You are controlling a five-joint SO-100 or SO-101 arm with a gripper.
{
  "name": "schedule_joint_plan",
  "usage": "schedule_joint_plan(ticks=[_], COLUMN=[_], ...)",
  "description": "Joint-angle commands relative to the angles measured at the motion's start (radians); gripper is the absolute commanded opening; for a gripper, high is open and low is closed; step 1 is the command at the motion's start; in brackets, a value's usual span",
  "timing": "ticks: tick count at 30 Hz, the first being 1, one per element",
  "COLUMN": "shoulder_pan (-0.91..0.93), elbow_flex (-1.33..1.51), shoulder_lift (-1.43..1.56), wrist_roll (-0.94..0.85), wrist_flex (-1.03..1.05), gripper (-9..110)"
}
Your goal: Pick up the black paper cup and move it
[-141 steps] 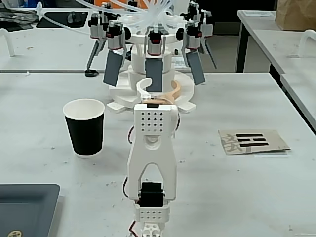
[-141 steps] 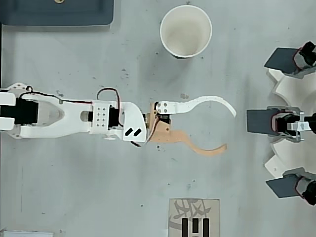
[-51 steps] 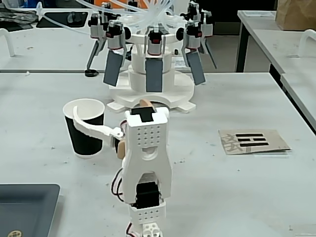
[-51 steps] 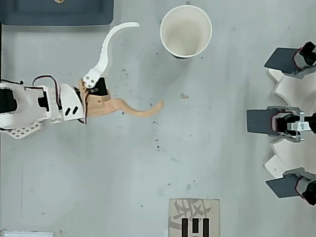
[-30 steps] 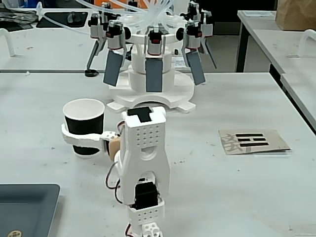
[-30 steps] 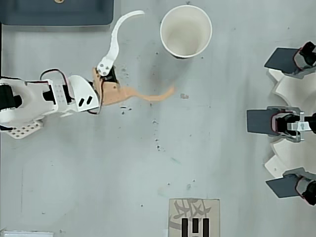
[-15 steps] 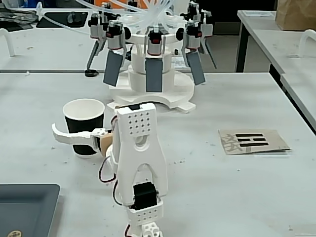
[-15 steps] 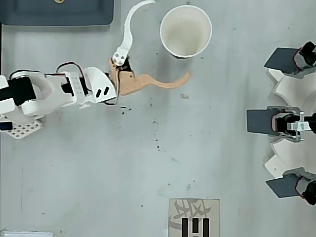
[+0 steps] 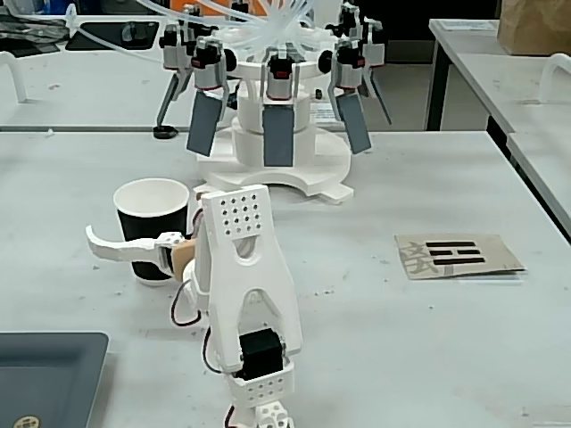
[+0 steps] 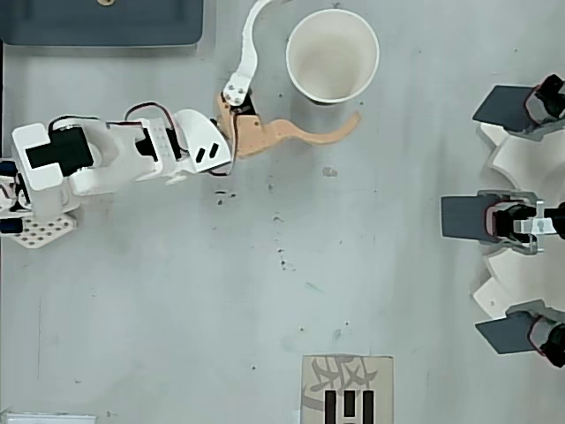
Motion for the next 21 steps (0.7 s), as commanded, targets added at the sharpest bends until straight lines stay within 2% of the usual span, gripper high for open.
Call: schedule_joint_plan(ticks=[1, 15, 21], shoulder_pan=[-0.012, -0.058, -0.066], elbow_flex=[-0.078, -0.225, -0.239], shoulder_lift=[0.002, -0.098, -0.112], wrist_roll=[0.003, 0.008, 0.009], wrist_flex=[0.018, 0.072, 0.081], gripper=[51, 50, 43])
